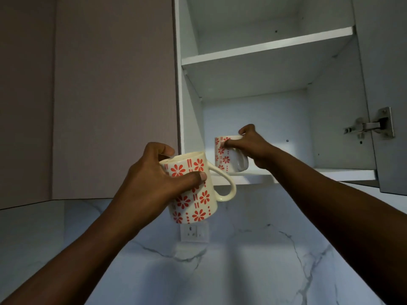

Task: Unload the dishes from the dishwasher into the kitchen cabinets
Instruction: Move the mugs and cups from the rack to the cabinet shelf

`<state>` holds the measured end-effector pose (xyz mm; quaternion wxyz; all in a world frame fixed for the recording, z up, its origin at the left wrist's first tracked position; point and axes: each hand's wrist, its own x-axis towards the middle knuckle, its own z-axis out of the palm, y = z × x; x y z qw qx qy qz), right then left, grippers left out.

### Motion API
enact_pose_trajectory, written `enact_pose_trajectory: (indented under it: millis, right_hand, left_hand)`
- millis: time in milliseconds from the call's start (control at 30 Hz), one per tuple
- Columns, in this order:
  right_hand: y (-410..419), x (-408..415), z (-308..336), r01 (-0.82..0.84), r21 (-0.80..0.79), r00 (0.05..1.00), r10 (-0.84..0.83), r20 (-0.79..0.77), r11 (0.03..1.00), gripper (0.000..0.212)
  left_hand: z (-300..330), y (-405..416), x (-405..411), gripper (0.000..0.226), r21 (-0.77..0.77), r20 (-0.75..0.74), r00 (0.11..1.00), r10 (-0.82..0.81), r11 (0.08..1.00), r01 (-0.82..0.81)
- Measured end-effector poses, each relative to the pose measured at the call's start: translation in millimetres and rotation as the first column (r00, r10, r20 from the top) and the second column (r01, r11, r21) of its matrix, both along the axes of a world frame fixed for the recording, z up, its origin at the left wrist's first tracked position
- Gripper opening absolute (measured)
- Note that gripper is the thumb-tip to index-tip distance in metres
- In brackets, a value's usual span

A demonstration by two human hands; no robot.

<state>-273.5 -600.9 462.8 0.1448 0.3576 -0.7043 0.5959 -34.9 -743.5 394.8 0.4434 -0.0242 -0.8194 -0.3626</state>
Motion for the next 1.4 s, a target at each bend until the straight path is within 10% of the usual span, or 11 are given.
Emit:
enact_pose_trajectory:
  millis: [400,733,1033,1200,1400]
  right_hand:
    - [-24.6,-84.6,14.3,-0.088,0.338,0.994,0.062,0.089,0.937,0.069]
    - [-23.5,-98.0,12.6,0.422,0.438,0.884,-0.253,-0.393,0.794,0.062]
    - [-21.9,-116.4,15.7,0.456,0.517,0.862,-0.215,-0.46,0.724,0.03]
    - [-3.5,-119.9,25.1,0.43,0.097,0.894,-0.408,-0.185,0.898,0.032]
    - [5.5,-100.8,30.5,0.6,-0.061,0.786,-0.603,-0.14,0.797,0.029]
  left_hand:
    - [9.3,-2.8,-75.8,0.073,0.03,-0.008,0.999,0.048,0.998,-0.048]
    - [36.9,13.2,-117.7,0.065,-0.03,-0.024,0.993,0.115,0.993,-0.115]
    - [69.8,21.3,-154.6,0.061,-0.088,-0.089,0.984,0.156,0.983,-0.164]
    - [60.6,11.7,-187.9,0.068,-0.064,0.002,0.981,0.194,0.979,-0.194]
    - [56.9,-3.0,-218.9,0.067,0.0,0.084,0.982,0.168,0.986,-0.169]
